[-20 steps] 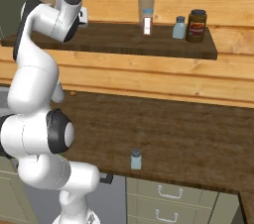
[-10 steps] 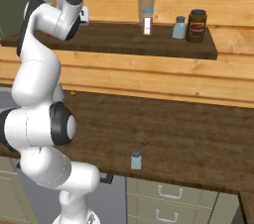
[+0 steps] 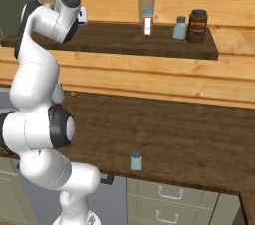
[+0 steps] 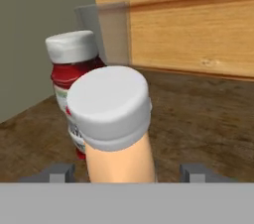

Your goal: Put the shaker and condiment bottle from the counter next to their counterparts in the cabinet.

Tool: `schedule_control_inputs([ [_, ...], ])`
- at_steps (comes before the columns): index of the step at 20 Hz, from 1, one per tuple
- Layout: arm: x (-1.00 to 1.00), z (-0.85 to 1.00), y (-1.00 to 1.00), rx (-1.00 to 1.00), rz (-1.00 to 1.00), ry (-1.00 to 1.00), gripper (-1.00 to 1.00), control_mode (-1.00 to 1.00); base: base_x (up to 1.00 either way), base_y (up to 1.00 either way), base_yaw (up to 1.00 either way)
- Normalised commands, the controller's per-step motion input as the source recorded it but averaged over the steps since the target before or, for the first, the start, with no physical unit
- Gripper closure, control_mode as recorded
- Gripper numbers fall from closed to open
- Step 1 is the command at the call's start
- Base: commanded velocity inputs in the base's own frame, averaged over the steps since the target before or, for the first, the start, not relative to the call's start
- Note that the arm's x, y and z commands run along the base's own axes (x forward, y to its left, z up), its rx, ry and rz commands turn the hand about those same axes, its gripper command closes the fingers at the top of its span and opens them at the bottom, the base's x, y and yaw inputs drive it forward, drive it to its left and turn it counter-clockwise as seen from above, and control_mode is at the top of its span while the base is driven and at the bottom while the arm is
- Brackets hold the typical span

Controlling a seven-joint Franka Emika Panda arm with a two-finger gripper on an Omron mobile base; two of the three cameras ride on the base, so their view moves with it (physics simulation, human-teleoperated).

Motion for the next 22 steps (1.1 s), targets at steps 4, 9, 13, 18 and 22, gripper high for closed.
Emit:
schedule_control_inputs([
  [4,-0.24,0.00,-0.08,0.00,0.00,-0.03,-1.00,-1.00,0.00,0.00,0.00],
  [9,-0.29,0.11,-0.14,0.00,-0.05,0.00,-1.00,-1.00,0.00,0.00,0.00],
  [13,-0.30,0.21,-0.18,0.00,-0.08,0.00,-1.00,-1.00,0.00,0.00,0.00],
  [18,-0.48,0.18,-0.31,0.00,-0.13,0.00,-1.00,-1.00,0.00,0.00,0.00],
  [22,-0.61,0.04,-0.49,0.01,-0.21,0.00,-1.00,-1.00,0.00,0.00,0.00],
])
